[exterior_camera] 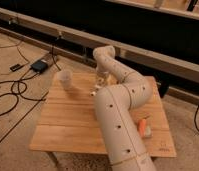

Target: Stand the bottle upright

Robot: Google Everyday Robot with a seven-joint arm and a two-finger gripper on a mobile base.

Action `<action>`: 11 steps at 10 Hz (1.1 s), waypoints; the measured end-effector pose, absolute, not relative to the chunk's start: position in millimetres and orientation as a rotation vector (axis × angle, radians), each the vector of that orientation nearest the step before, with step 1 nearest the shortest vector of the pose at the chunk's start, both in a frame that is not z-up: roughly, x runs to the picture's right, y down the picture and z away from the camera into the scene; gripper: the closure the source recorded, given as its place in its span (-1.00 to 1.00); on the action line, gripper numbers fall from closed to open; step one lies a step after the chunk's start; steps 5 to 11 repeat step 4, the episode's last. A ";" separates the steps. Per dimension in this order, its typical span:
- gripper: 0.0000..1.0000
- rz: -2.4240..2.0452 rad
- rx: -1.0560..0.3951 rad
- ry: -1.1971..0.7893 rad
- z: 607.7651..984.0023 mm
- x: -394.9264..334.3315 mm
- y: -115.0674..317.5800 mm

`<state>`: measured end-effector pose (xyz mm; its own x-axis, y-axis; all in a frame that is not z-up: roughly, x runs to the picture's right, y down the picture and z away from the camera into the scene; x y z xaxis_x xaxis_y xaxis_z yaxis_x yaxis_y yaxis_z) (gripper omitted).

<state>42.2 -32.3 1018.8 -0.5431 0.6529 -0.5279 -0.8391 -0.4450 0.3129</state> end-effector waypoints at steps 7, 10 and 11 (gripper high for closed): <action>-0.30 2.040 -0.404 0.676 1019.6 43.0 -38.9; -0.30 2.040 -0.404 0.676 1019.6 43.0 -38.9; -0.30 2.040 -0.404 0.676 1019.6 43.0 -38.9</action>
